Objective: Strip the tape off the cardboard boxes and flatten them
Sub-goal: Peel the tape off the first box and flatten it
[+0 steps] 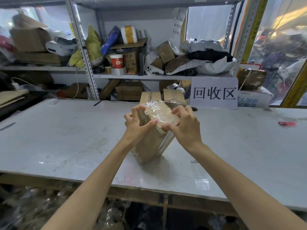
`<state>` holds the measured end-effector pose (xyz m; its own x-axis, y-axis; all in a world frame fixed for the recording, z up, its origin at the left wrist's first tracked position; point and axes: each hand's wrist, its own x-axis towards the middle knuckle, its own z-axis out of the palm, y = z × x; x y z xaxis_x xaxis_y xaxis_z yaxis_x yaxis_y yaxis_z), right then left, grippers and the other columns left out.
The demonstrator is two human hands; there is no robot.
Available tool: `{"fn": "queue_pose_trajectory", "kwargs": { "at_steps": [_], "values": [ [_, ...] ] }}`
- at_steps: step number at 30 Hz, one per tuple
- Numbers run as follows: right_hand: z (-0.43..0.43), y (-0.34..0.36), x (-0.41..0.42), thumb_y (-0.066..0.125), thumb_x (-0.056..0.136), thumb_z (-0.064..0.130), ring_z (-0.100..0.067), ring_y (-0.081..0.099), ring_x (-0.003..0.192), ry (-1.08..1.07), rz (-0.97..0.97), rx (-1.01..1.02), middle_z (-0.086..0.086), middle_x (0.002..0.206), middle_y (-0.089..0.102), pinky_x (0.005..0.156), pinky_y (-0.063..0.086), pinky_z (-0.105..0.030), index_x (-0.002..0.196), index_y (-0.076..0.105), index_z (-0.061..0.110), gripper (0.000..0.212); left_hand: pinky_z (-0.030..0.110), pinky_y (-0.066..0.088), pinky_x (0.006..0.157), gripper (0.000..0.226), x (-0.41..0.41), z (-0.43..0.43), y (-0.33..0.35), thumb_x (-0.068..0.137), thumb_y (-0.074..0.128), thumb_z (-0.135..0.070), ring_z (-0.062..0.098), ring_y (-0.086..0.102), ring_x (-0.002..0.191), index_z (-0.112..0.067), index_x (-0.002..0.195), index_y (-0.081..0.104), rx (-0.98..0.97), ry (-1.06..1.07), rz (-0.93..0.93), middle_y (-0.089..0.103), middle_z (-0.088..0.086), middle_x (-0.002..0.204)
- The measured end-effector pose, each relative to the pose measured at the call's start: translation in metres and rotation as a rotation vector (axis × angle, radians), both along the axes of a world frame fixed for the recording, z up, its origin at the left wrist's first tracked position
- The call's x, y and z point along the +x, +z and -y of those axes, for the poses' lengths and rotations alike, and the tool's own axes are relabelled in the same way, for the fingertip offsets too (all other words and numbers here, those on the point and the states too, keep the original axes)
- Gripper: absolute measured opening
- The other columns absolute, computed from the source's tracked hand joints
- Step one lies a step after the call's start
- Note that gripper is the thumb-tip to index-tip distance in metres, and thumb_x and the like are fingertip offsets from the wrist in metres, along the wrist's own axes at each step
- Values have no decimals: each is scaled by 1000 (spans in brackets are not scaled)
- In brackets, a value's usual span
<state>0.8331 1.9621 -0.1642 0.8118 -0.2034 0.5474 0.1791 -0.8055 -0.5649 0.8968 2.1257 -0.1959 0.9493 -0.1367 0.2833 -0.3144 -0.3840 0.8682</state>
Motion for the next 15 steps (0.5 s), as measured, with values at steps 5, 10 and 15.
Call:
{"fn": "queue_pose_trajectory", "kwargs": {
  "at_steps": [5, 10, 15],
  "values": [
    [5, 4, 4, 65, 89, 19, -23, 63, 80, 103, 5, -256, -9, 94, 67, 69, 47, -29, 106, 71, 8, 21, 28, 35, 90, 51, -1, 4, 3, 80, 76, -48, 23, 31, 121, -58, 103, 32, 16, 8, 12, 27, -1, 120],
    [6, 0, 3, 49, 94, 9, -32, 61, 80, 88, -31, -397, -14, 93, 63, 66, 45, -35, 92, 63, 0, 17, 32, 37, 89, 53, -1, 9, 4, 73, 79, -49, 23, 33, 117, -55, 103, 36, 4, 21, 36, 29, -1, 119],
    [4, -8, 1, 54, 91, 13, -21, 60, 73, -29, 3, -45, -9, 82, 66, 62, 42, -28, 84, 63, 4, 15, 37, 43, 98, 51, 0, 9, 5, 78, 80, -37, 27, 35, 120, -50, 102, 37, -24, 42, 34, 30, 1, 118]
  ]
}}
